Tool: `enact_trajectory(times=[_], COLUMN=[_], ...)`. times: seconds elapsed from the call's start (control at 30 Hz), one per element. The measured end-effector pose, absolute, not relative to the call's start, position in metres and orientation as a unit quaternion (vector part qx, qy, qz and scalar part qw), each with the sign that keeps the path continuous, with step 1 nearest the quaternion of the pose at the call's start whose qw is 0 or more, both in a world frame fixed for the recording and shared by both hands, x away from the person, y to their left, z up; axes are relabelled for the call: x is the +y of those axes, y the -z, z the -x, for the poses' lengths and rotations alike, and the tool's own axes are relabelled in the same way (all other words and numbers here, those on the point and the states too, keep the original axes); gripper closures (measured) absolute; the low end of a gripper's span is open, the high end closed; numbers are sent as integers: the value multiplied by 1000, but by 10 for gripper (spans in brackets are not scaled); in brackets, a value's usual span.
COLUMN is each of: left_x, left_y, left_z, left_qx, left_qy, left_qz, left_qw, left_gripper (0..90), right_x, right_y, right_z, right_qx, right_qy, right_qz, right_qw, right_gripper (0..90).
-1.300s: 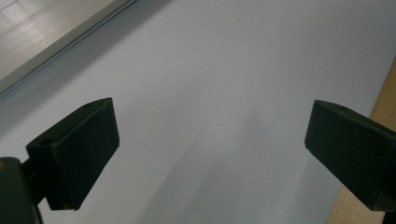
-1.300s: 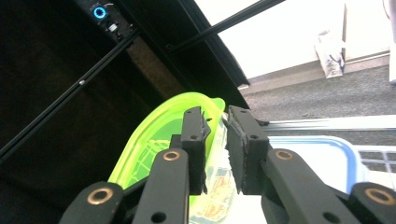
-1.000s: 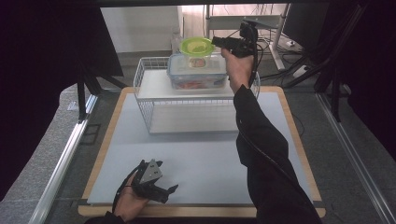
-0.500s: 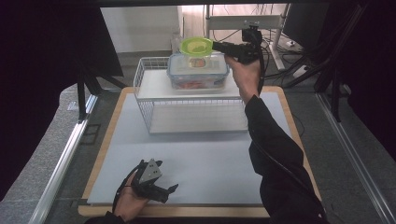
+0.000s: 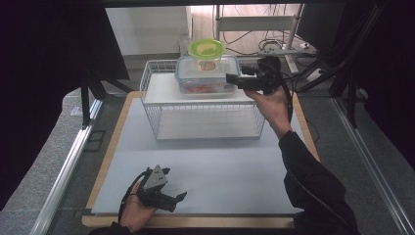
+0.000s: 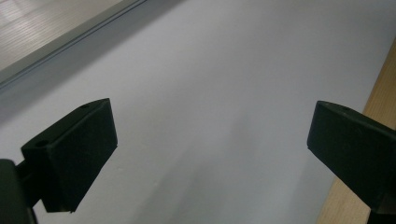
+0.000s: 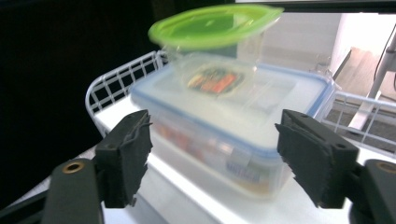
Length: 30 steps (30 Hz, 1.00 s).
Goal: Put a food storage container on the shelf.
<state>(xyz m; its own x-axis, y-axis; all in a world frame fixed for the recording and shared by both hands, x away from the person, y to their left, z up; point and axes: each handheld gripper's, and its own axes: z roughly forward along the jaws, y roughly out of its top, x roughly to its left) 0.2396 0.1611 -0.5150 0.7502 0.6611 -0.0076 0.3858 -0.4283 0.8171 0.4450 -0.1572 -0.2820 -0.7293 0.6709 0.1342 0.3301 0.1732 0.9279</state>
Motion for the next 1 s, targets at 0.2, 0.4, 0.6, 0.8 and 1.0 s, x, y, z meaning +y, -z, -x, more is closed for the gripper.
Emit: enact_trajectory(times=[0.2,0.4,0.6,0.8,1.0], left_x=[163,162,162,162,160], left_y=[515,515,516,516,516], left_z=[-240,-240,-240,-239,-239], left_qx=[319,316,313,313,303], left_qy=[-153,-155,-158,-165,-178], left_qz=[-824,-826,-829,-827,-832], left_qw=[442,441,436,437,430], left_gripper=[8,8,8,7,9], right_x=[-160,-163,-171,-181,-193], right_y=[297,319,348,378,403], right_z=[-416,-394,-375,-360,-348], right_qx=[766,780,790,800,806], right_qy=[-539,-528,-519,-505,-500], right_qz=[-305,-289,-284,-285,-285], right_qw=[170,173,161,154,137], right_gripper=[157,116,80,31,0])
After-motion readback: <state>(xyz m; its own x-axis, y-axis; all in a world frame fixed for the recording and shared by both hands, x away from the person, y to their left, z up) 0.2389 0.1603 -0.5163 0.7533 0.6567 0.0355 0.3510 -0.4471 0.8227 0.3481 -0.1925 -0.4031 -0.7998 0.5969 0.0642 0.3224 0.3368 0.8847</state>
